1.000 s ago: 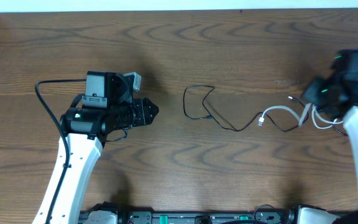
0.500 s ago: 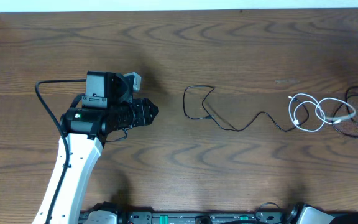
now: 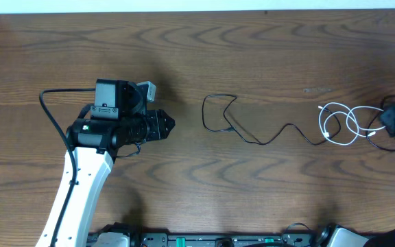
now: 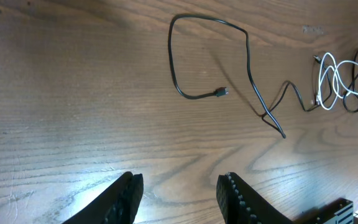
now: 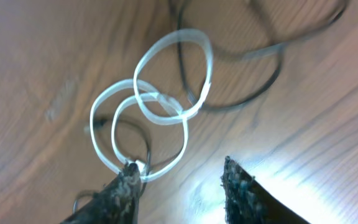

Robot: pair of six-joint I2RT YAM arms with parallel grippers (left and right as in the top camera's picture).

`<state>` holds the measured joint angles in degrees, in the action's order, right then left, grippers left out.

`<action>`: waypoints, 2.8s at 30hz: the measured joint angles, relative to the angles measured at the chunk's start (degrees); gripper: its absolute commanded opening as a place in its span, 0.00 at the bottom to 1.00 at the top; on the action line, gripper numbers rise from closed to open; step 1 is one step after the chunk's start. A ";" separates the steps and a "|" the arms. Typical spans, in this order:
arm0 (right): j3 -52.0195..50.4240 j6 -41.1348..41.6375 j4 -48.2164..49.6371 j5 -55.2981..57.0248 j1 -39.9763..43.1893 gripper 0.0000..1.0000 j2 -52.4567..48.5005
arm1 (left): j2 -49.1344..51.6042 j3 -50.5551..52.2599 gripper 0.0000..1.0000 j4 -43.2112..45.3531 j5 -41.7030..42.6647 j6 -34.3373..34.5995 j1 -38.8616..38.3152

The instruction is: Untangle cables

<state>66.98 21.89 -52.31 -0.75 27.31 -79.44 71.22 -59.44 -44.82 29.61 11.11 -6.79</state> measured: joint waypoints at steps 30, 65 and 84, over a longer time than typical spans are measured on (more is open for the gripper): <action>-17.33 -4.37 30.08 -5.09 -15.52 0.47 -16.74 | 0.04 0.00 0.44 -1.38 0.00 0.00 0.00; -13.79 -4.55 33.07 -6.25 -13.70 0.01 -9.92 | 0.04 0.00 0.44 -1.42 0.00 0.00 0.00; -11.21 -4.46 37.83 14.16 0.50 0.01 3.65 | 0.04 0.00 0.44 -1.44 0.00 0.00 0.00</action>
<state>55.77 17.43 -14.48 13.41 27.81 -75.79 71.26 -59.44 -46.26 29.61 11.11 -6.79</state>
